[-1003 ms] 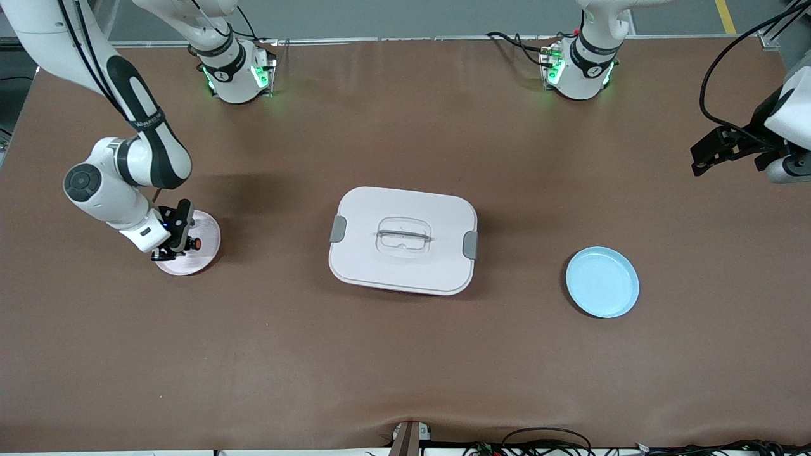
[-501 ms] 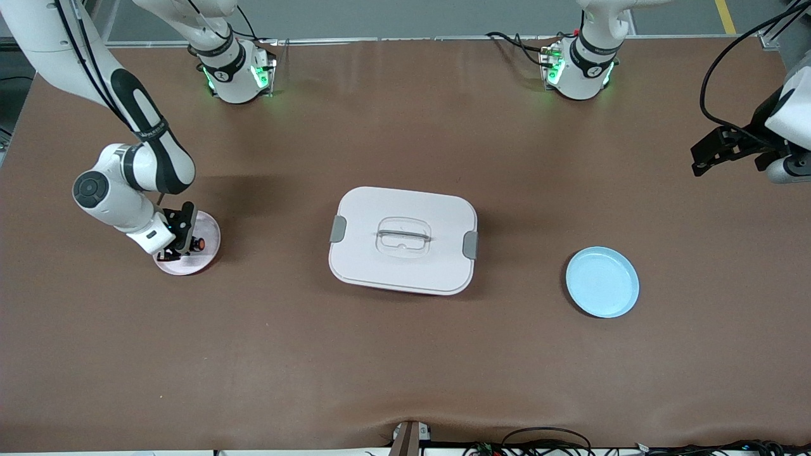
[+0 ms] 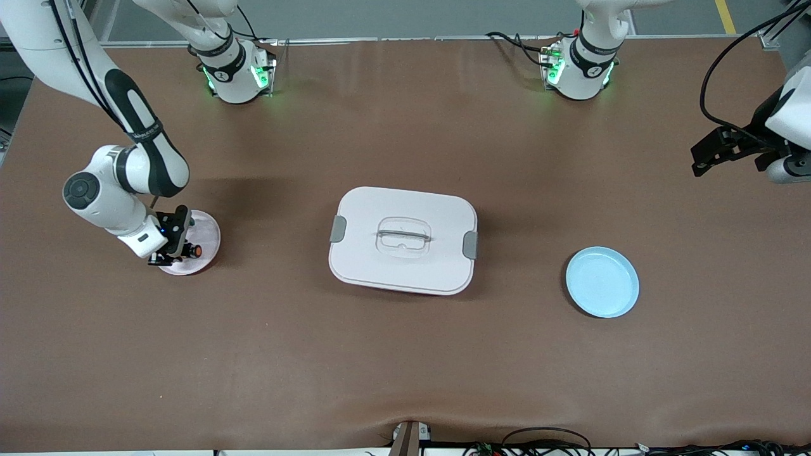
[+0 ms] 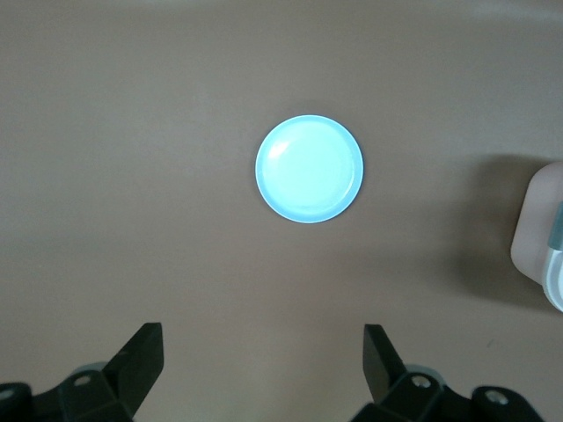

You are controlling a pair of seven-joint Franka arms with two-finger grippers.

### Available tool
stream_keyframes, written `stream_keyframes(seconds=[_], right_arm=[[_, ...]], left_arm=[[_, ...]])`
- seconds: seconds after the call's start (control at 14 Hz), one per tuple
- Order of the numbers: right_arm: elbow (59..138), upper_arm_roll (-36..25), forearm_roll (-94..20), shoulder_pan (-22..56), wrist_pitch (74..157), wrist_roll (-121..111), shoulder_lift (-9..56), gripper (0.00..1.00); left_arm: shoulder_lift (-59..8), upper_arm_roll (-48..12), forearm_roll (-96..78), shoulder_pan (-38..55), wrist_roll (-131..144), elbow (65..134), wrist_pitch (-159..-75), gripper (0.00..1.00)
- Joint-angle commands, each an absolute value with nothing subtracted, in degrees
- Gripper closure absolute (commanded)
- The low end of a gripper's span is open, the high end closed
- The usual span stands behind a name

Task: Transfer orange switch to right arm and place
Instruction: 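Lower the switch onto the white plate and open the right gripper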

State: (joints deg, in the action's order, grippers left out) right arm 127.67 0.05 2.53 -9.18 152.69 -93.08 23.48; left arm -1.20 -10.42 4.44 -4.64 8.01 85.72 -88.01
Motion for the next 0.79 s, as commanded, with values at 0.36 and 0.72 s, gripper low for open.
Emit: stream_keyframes(seconds=[0.36,0.72], right_arm=[[119.89,1.23,2.46,-10.11,133.89,-89.14,21.54,0.0],[114.7,1.49,2.37,-9.67,120.17,-76.24,16.54,0.0]], left_arm=[[0.0,-9.93,2.99,-5.27,6.86,86.92,-88.77,0.0],[0.09,-10.02,2.99,-5.27,6.51,86.92,-88.77,0.0]])
